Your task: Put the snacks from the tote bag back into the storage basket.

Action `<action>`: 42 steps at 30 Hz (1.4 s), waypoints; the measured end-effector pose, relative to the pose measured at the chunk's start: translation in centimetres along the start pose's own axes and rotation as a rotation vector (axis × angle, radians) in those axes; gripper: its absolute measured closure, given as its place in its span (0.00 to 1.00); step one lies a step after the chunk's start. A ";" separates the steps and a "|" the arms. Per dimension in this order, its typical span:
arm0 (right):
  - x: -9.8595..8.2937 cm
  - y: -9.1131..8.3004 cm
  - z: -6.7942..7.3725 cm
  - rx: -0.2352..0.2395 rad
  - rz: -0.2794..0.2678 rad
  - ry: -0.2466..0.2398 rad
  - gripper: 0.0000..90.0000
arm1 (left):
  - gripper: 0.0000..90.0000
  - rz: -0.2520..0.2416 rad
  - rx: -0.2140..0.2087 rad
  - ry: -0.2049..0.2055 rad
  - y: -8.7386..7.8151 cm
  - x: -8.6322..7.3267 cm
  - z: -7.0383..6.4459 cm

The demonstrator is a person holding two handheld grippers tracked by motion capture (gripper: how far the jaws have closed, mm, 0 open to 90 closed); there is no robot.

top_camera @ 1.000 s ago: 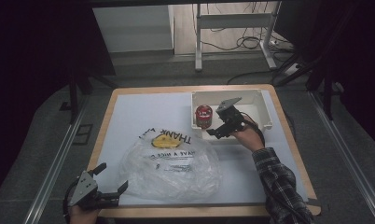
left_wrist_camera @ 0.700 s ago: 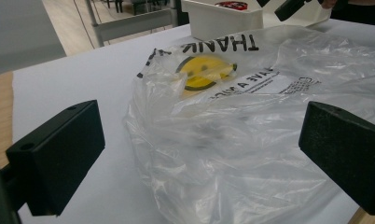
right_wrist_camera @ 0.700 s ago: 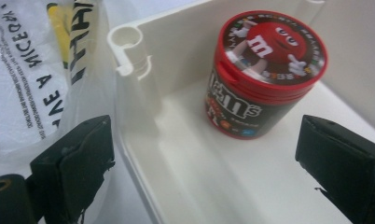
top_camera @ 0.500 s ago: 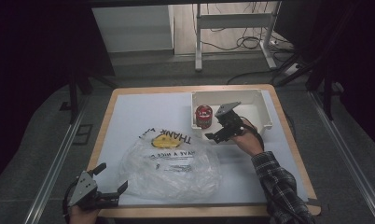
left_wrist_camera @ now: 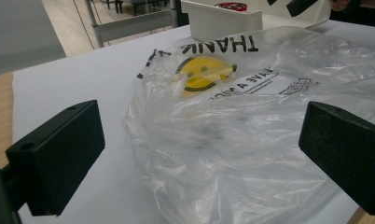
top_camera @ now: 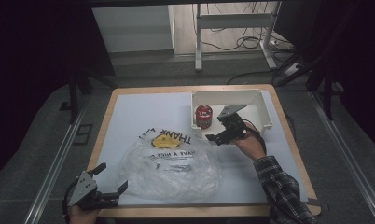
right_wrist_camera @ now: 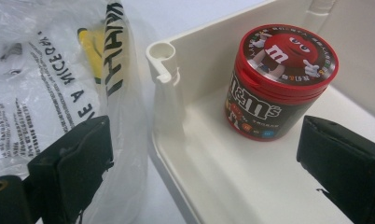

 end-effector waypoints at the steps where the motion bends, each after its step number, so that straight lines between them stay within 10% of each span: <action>1: 0.0 -0.1 0.1 0.000 -0.004 0.000 0.04 | 0.00 0.000 0.000 0.000 0.0 0.0 0.0; 42: -2.1 -3.8 2.8 -0.030 -0.076 0.007 0.04 | 0.00 -0.001 -0.002 0.002 0.0 0.0 0.0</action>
Point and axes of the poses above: each handheld gripper's, and its own axes: y roughly forward along the jaws, x roughly out of its top, z roughly to its left, the point moved 3 cm from there along y, roughly forward along the jaws, and after that the axes turned 5 degrees about -z, right-handed, at the moved point
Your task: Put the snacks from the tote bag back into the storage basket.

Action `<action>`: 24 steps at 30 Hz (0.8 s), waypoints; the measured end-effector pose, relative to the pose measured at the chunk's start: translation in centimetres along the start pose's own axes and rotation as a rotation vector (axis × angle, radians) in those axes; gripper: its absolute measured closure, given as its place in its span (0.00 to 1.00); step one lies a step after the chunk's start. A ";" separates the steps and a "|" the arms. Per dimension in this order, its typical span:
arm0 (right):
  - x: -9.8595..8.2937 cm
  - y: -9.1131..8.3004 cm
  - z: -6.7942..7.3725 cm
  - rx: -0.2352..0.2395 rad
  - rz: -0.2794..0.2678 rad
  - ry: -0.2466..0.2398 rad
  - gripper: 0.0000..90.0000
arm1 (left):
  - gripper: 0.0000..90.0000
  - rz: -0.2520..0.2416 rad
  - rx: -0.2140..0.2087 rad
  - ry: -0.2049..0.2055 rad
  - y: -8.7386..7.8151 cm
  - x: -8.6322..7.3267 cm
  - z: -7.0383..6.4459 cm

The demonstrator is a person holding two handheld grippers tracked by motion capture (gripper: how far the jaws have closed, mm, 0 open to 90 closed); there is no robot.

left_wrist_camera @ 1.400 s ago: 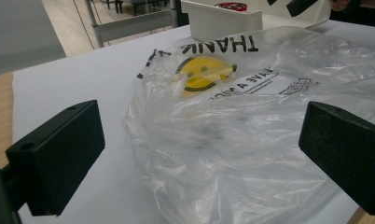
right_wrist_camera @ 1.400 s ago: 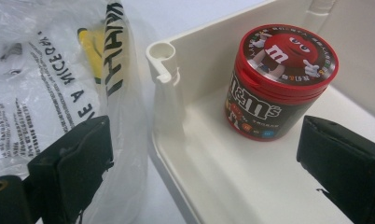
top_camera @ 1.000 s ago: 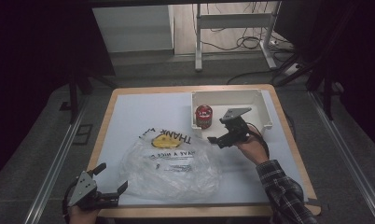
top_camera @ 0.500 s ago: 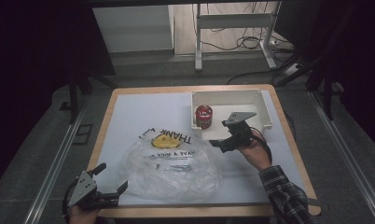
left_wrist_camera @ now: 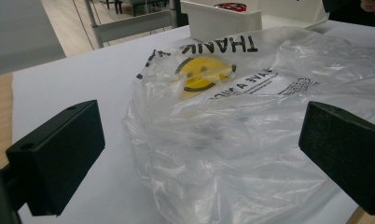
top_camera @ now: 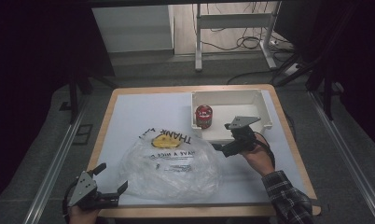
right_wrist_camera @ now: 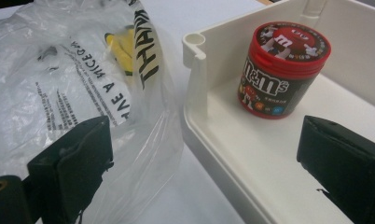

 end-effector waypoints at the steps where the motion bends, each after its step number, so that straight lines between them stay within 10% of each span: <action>1: -0.1 -0.1 0.1 -0.001 0.000 -0.001 0.04 | 0.00 0.000 0.000 0.000 0.0 0.0 0.0; 24: -1.7 -2.2 1.0 -0.029 -0.016 0.008 0.04 | 0.00 0.003 -0.001 0.002 0.0 0.0 0.0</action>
Point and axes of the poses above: each handheld gripper's, and its own axes: y roughly forward along the jaws, x roughly out of its top, z roughly to its left, the point moved 3 cm from there along y, roughly forward along the jaws, and after that the axes turned 5 degrees about -z, right-handed, at the moved point
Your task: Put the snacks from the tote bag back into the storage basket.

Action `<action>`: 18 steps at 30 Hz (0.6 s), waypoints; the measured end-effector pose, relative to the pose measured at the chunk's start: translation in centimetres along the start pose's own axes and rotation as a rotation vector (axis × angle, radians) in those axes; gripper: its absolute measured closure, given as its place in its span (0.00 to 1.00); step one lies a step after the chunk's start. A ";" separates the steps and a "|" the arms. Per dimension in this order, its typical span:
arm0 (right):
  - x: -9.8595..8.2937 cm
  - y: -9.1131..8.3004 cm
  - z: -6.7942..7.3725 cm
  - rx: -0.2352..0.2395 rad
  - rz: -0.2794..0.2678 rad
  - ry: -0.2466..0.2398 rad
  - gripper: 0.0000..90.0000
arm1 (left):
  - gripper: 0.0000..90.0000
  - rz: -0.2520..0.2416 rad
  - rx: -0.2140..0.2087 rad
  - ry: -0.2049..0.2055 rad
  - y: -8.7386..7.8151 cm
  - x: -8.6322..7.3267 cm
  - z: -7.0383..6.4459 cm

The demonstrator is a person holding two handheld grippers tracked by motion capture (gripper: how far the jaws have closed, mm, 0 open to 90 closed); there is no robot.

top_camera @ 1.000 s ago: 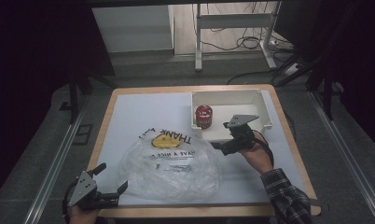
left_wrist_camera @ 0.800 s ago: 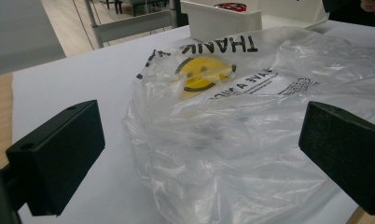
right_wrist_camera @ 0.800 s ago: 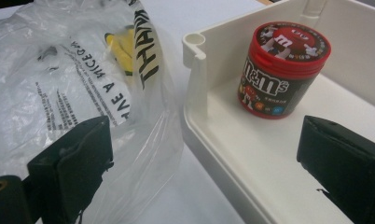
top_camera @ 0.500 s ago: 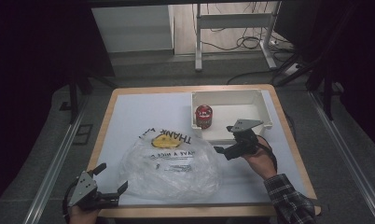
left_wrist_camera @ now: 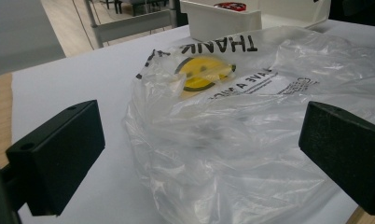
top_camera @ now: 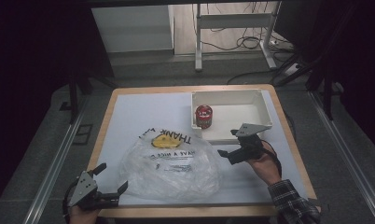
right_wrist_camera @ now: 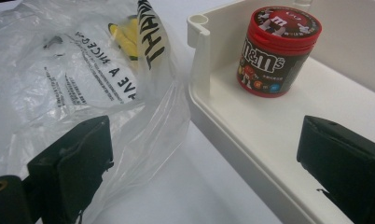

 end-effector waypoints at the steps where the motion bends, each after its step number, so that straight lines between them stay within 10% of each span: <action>1: 0.0 -0.1 0.1 0.002 -0.001 0.000 0.04 | 0.00 0.000 0.000 0.000 0.0 0.0 0.0; 18: -1.1 -2.0 0.8 -0.008 -0.034 0.005 0.04 | 0.00 0.002 0.001 0.001 0.0 0.0 0.0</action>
Point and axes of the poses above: each handheld gripper's, and its own axes: y roughly forward along the jaws, x roughly out of its top, z roughly to its left, the point moved 3 cm from there along y, roughly forward along the jaws, and after that the axes turned 5 degrees about -z, right-handed, at the moved point
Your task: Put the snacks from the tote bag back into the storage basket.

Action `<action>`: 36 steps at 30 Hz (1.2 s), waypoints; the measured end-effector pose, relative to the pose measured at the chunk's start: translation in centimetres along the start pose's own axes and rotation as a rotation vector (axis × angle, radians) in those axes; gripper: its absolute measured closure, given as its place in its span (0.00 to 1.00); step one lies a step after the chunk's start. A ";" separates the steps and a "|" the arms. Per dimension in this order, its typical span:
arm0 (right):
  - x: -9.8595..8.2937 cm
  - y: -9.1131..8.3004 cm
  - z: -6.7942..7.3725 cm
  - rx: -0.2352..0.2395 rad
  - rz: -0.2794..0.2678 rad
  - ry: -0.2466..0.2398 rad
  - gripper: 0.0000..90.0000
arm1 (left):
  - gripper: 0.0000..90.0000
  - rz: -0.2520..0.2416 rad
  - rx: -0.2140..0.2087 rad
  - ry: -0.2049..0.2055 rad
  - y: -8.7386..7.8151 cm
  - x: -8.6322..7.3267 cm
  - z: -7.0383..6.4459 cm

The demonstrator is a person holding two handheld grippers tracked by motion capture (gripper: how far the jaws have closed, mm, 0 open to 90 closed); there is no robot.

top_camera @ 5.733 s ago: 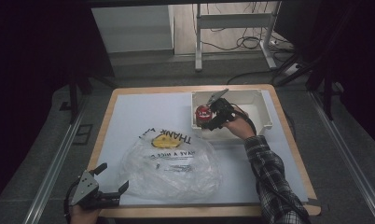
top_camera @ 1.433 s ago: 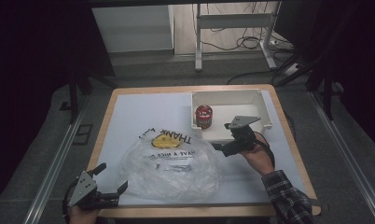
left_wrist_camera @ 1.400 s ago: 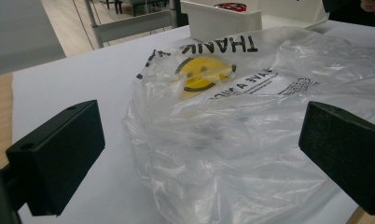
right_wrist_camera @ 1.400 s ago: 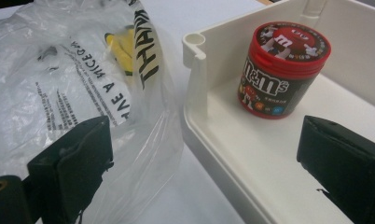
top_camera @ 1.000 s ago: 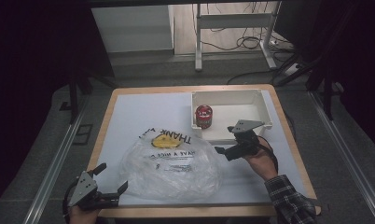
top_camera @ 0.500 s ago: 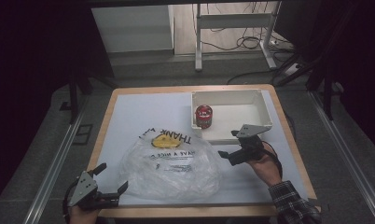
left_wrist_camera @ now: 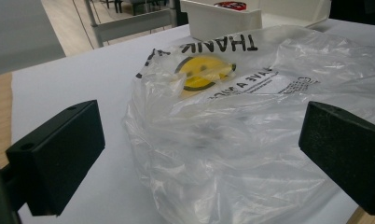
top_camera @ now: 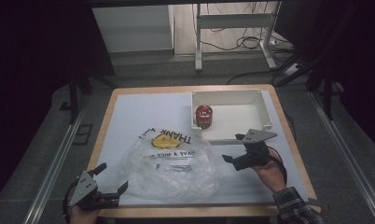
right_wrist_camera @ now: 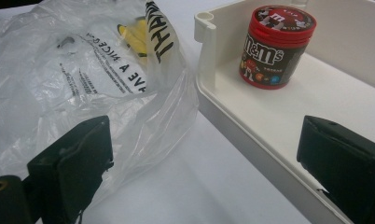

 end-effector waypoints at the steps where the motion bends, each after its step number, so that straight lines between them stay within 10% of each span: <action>1: 0.0 -0.1 0.0 -0.002 -0.002 0.002 0.04 | 0.00 0.000 0.000 0.000 0.0 0.0 0.0; 36: -1.8 -4.4 0.8 -0.068 -0.064 -0.005 0.04 | 0.00 0.001 0.002 0.000 0.0 0.0 0.0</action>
Point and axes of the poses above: each handheld gripper's, and its own axes: y roughly forward along the jaws, x roughly out of its top, z roughly to its left, the point moved 3 cm from there along y, roughly forward along the jaws, and after that the axes turned 5 degrees about -z, right-handed, at the moved point
